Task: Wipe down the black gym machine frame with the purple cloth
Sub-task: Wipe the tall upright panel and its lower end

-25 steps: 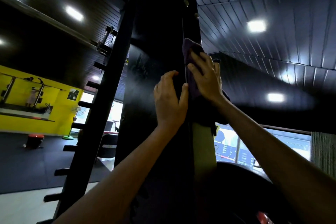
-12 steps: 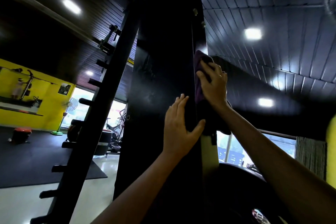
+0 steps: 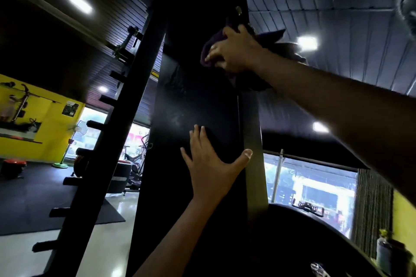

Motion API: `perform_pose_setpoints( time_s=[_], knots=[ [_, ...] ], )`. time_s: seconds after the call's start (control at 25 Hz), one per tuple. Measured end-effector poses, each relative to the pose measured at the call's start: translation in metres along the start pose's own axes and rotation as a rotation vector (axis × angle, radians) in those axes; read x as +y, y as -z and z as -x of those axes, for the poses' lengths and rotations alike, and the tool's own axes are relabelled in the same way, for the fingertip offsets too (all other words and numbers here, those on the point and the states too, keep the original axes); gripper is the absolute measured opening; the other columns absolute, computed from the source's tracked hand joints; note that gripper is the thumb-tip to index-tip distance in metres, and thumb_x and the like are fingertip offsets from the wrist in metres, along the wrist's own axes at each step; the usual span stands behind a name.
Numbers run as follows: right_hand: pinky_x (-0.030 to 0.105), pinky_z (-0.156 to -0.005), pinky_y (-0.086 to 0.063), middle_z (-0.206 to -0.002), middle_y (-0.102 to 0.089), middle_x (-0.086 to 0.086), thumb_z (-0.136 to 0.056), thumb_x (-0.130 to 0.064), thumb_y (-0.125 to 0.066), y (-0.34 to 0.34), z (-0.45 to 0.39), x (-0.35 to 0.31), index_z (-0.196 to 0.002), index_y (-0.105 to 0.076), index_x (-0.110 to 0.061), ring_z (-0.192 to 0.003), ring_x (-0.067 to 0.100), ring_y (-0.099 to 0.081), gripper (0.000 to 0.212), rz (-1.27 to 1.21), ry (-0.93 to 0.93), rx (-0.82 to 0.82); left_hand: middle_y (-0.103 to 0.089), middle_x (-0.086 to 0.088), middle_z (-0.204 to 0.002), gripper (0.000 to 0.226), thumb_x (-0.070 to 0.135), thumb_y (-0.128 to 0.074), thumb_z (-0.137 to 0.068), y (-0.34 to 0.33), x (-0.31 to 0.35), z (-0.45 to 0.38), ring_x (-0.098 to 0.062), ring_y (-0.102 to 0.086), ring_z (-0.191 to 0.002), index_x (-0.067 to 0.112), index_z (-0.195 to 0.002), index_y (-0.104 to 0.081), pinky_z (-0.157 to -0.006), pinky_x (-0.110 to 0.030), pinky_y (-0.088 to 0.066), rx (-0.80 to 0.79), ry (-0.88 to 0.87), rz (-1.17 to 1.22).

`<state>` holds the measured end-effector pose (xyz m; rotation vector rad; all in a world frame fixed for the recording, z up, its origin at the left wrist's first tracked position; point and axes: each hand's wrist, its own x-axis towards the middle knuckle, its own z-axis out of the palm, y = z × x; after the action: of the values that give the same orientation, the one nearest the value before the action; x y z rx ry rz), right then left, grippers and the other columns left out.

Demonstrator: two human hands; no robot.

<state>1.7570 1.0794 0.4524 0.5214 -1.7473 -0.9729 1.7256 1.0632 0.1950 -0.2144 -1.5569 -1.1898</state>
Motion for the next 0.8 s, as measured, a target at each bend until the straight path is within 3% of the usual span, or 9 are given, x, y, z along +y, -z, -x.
perform_pose_setpoints(
  time_s=[0.12,0.28,0.4,0.48,0.64,0.72,0.8],
  knots=[
    [0.049,-0.109,-0.017,-0.141,-0.048,-0.005,-0.097,-0.034,-0.044,-0.005,-0.034,-0.019,-0.132,-0.053,-0.034,-0.136,0.028,-0.025,0.036,0.144,-0.099,-0.081,-0.004,0.005,-0.160,0.126,0.086,-0.035,-0.051,0.003,0.004,0.004,0.003,0.009,-0.140,0.015,-0.152,-0.010,-0.112,-0.036,0.016,-0.022,0.015,0.013],
    [0.044,-0.109,-0.017,-0.139,-0.049,-0.006,-0.095,-0.040,-0.047,-0.026,-0.035,-0.085,-0.132,-0.052,-0.036,-0.134,0.021,-0.028,0.037,0.114,0.198,-0.170,-0.006,0.005,-0.160,0.130,0.088,-0.035,-0.047,0.007,0.006,0.000,-0.006,0.006,-0.146,0.016,-0.152,-0.008,-0.112,-0.040,0.016,-0.020,0.042,-0.047],
    [0.045,-0.111,-0.012,-0.144,-0.043,-0.011,-0.092,-0.047,-0.050,-0.019,-0.019,-0.075,-0.135,-0.044,-0.045,-0.136,0.018,-0.026,0.044,0.048,0.384,-0.296,-0.003,0.004,-0.160,0.133,0.089,-0.035,-0.046,0.010,0.006,0.000,-0.008,0.006,-0.146,0.016,-0.152,-0.003,-0.112,-0.045,0.015,-0.053,0.042,-0.071],
    [0.050,-0.112,-0.007,-0.146,-0.041,-0.015,-0.093,-0.048,-0.049,-0.003,-0.019,-0.030,-0.136,-0.043,-0.047,-0.138,0.018,-0.024,0.043,0.038,0.274,-0.267,0.000,0.006,-0.160,0.137,0.093,-0.035,-0.043,0.010,0.005,0.001,-0.006,0.008,-0.145,0.018,-0.152,-0.001,-0.113,-0.046,0.014,-0.068,0.038,-0.036],
    [0.060,-0.111,-0.007,-0.154,-0.024,-0.017,-0.092,-0.054,-0.047,0.012,-0.012,0.038,-0.140,-0.038,-0.045,-0.142,0.029,-0.011,0.049,-0.171,-0.152,-0.181,0.004,0.008,-0.160,0.141,0.096,-0.033,-0.039,0.007,0.003,0.002,-0.004,0.010,-0.144,0.019,-0.152,0.001,-0.113,-0.045,0.014,-0.074,0.038,-0.008],
    [0.063,-0.109,-0.011,-0.154,-0.024,-0.015,-0.092,-0.052,-0.046,0.002,-0.011,0.020,-0.140,-0.040,-0.042,-0.142,0.034,-0.006,0.049,-0.201,-0.159,-0.172,0.004,0.009,-0.160,0.132,0.090,-0.034,-0.045,0.007,0.005,0.003,-0.004,0.010,-0.144,0.020,-0.152,0.000,-0.115,-0.046,0.013,-0.072,0.042,-0.002],
    [0.067,-0.107,-0.012,-0.152,-0.031,-0.009,-0.094,-0.048,-0.042,-0.006,-0.008,-0.013,-0.138,-0.045,-0.038,-0.142,0.033,-0.010,0.045,-0.044,-0.091,-0.154,0.001,0.008,-0.160,0.131,0.088,-0.034,-0.046,0.007,0.006,0.002,-0.004,0.007,-0.145,0.019,-0.152,-0.003,-0.115,-0.046,0.012,-0.056,0.048,-0.003]
  ],
)
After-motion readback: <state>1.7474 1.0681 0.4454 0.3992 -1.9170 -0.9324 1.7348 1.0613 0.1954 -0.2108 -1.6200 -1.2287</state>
